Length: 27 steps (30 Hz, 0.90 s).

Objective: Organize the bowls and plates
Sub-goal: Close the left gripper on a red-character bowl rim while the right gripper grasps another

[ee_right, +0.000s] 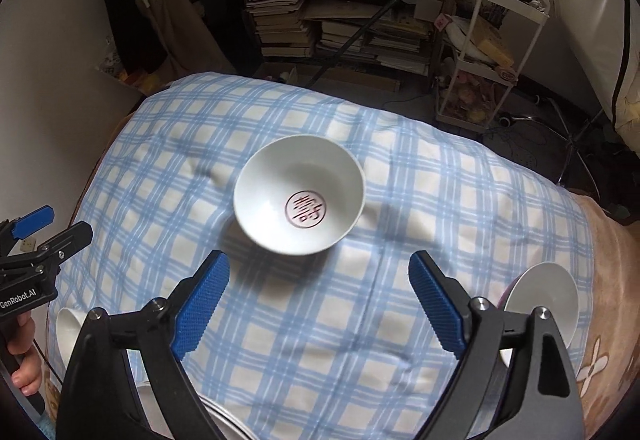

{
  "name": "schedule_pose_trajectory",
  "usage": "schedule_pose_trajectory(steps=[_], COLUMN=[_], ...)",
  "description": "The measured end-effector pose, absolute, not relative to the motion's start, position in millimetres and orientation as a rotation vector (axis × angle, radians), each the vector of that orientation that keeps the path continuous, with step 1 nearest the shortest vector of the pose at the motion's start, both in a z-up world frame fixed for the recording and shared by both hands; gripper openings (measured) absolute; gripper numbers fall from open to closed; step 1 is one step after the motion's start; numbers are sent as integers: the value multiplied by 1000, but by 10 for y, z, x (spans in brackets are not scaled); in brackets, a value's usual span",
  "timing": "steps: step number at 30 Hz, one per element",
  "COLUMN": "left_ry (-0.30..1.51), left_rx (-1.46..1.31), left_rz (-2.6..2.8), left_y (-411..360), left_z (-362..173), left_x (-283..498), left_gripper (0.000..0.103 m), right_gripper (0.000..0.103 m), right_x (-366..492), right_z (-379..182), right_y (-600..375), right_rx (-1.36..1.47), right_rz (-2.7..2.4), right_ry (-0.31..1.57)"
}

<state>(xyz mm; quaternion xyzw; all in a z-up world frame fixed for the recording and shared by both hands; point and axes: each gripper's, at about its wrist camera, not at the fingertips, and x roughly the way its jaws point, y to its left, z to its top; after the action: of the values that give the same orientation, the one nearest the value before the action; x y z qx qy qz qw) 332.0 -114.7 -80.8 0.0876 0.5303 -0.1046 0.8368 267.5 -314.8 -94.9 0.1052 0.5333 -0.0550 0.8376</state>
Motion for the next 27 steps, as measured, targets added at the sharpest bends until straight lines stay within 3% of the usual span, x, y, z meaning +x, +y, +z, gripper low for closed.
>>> schedule_pose_trajectory(steps=[17,20,23,25,27], left_ry=[1121,1131,1184,1231,1265], left_rx=[222,257,255,232,186], left_rz=[-332,-325,-332,-336,-354], left_y=[-2134,-2264,-2332,-2360,-2367], left_z=[-1259,-1358,-1496,-1598,-1669], left_x=[3697,3740,3809,3857,3885], left_gripper=[92,92,67,44,31], right_gripper=[95,87,79,65,48], right_x=[3142,3174,3207,3246,3274], right_z=[-1498,-1560,-1640,-1706,-1778], right_y=[-3715,-3750,-3788,-3787,-3761], right_rx=[294,307,339,356,365], right_rz=[-184,-168,-152,-133,-109], right_ry=[1175,1179,1202,1227,1247])
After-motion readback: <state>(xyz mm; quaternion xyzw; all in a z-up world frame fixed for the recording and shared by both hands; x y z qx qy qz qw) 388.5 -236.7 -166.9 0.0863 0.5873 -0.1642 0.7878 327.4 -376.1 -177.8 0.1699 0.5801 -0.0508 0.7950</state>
